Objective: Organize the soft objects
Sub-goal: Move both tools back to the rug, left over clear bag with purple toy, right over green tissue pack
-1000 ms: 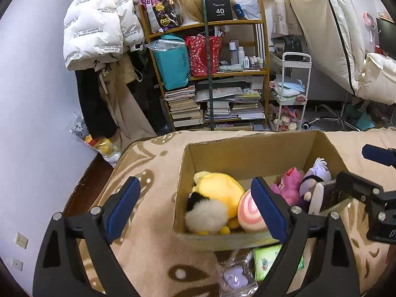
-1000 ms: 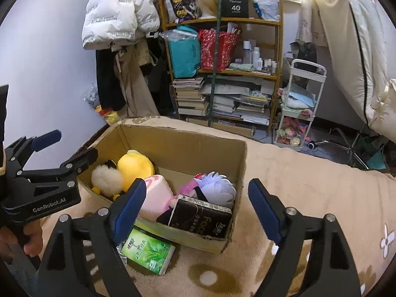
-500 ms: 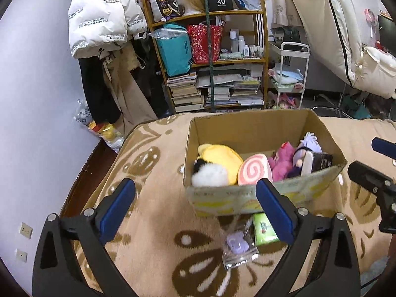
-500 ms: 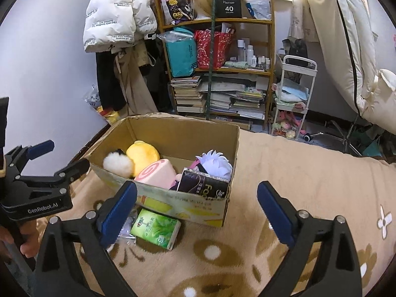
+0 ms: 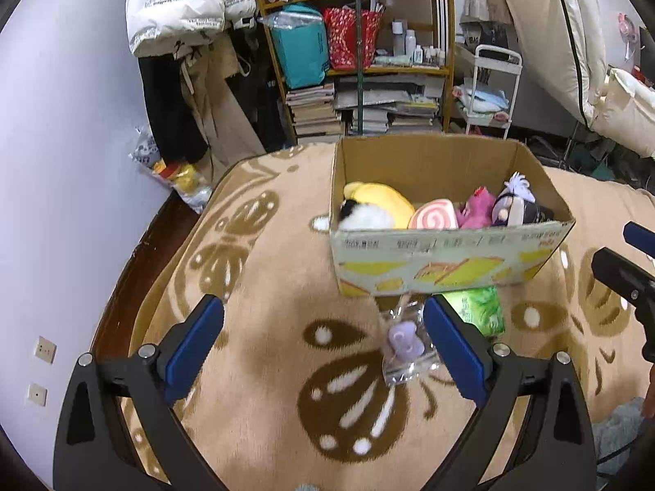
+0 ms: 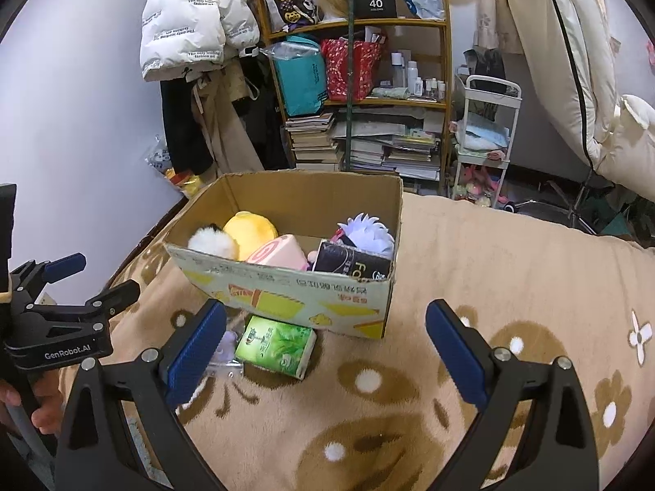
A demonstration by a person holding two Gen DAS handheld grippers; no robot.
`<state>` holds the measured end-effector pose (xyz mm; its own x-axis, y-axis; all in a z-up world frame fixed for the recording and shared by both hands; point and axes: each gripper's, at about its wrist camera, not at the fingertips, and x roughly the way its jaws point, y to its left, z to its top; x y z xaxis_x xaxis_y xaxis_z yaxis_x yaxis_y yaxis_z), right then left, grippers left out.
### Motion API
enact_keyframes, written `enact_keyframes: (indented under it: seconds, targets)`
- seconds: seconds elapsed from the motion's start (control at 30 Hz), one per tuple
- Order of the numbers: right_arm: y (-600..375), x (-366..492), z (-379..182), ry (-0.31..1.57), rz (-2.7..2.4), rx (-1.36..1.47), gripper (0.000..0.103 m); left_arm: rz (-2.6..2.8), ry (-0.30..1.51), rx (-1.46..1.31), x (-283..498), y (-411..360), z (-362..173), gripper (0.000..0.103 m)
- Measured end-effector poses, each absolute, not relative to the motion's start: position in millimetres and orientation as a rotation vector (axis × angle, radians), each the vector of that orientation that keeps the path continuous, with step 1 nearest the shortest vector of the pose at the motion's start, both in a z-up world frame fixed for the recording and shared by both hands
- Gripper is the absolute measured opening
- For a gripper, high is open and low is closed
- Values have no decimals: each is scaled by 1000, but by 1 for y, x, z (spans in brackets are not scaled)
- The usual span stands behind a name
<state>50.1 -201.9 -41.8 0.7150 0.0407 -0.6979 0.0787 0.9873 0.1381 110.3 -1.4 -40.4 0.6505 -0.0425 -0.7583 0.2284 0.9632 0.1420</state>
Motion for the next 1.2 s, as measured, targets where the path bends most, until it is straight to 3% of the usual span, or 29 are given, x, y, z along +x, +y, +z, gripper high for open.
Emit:
enact_keyframes:
  seconds: [1.2]
  targets:
    - [-156, 105, -136, 987, 8, 102, 102, -155, 1197, 68, 185, -7, -137, 97]
